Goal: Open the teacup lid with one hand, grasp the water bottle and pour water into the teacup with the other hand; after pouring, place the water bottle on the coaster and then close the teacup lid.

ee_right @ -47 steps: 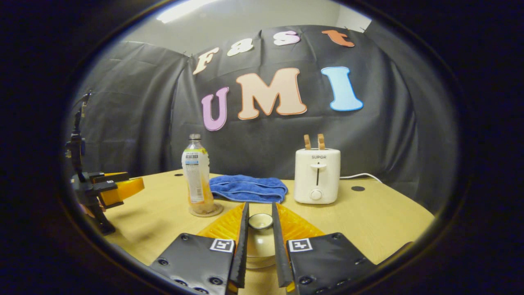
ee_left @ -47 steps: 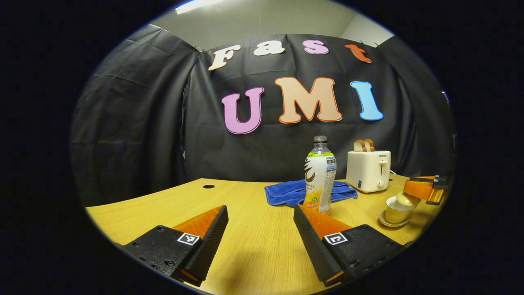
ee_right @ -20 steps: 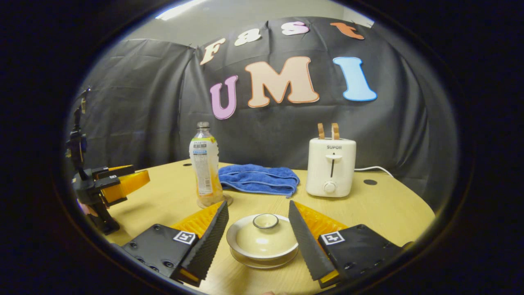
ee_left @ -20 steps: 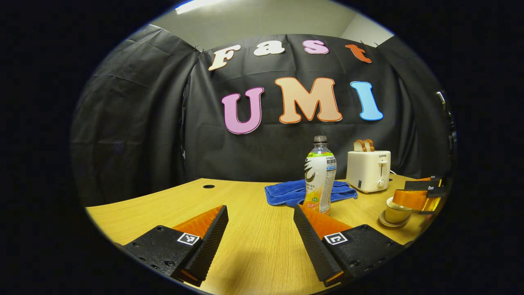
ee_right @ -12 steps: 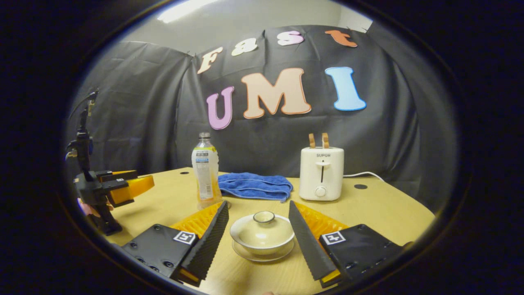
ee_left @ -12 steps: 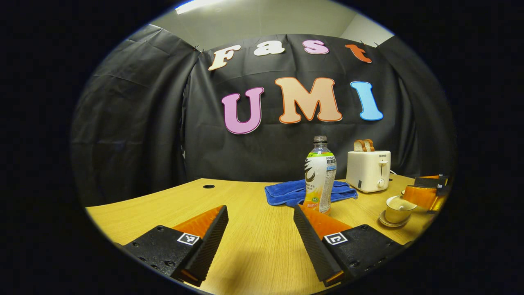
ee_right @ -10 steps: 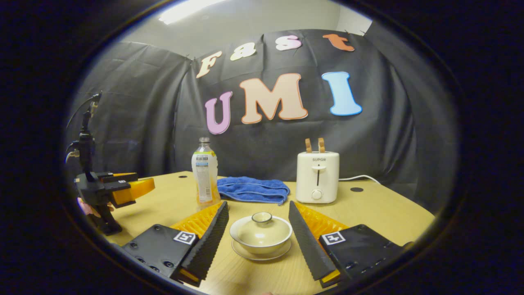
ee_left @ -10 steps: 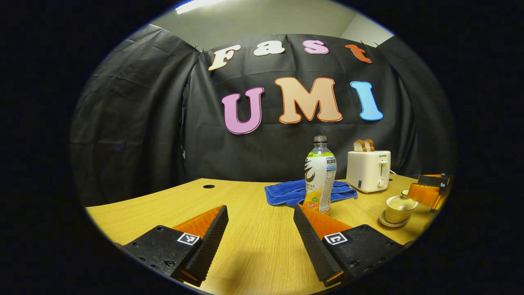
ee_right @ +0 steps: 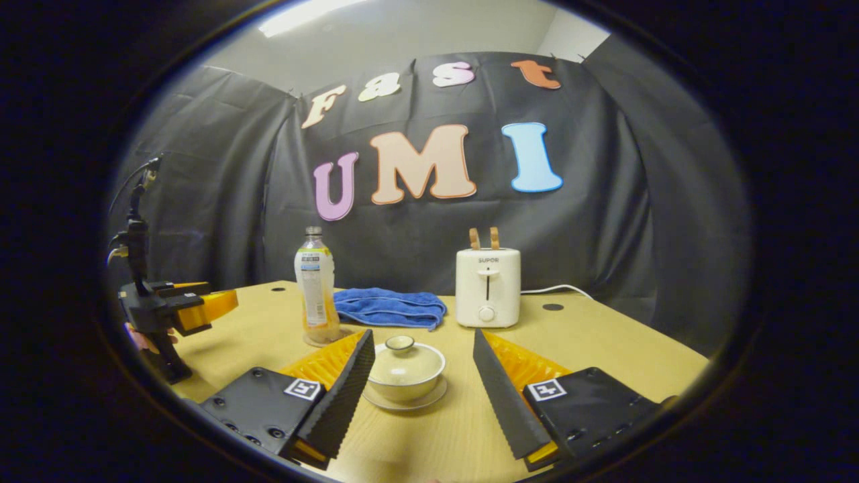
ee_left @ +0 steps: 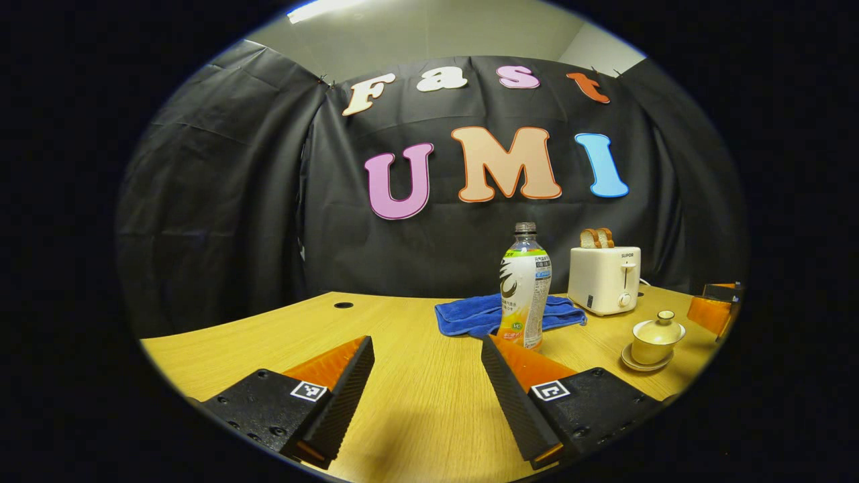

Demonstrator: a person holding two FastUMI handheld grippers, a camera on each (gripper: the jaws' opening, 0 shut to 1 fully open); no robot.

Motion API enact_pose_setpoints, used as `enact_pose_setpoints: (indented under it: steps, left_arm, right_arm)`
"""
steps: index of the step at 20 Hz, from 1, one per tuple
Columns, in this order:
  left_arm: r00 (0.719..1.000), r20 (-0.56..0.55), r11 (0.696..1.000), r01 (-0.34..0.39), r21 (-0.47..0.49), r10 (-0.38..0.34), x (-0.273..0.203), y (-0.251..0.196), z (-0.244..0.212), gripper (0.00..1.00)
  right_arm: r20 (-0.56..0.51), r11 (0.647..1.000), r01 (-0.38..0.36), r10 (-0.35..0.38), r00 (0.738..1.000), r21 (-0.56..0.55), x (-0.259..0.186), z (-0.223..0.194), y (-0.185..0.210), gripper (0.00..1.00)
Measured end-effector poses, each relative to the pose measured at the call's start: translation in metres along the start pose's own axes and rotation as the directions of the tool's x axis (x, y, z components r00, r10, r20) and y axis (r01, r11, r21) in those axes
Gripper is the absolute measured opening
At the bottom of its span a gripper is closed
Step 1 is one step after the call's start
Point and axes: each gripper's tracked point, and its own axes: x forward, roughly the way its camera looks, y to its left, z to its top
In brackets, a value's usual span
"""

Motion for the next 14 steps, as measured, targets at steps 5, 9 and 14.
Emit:
enact_pose_setpoints:
  steps: [5, 9, 14]
  left_arm:
    - [1.000, 0.001, 1.000, -0.008, 0.000, 0.008, -0.005, 0.002, 0.000, 0.94]
    - [1.000, 0.001, 1.000, -0.008, 0.000, 0.008, -0.007, 0.002, 0.000, 0.94]
    - [1.000, 0.001, 1.000, -0.009, 0.000, 0.009, -0.008, 0.003, 0.000, 0.94]
  right_arm:
    - [0.002, 0.999, 0.040, -0.040, 0.999, -0.001, -0.005, 0.001, -0.009, 0.95]
    - [0.001, 0.999, 0.047, -0.047, 0.999, -0.001, -0.005, 0.001, -0.010, 0.98]
    - [0.002, 0.998, 0.055, -0.055, 0.998, -0.002, -0.006, 0.001, -0.012, 0.99]
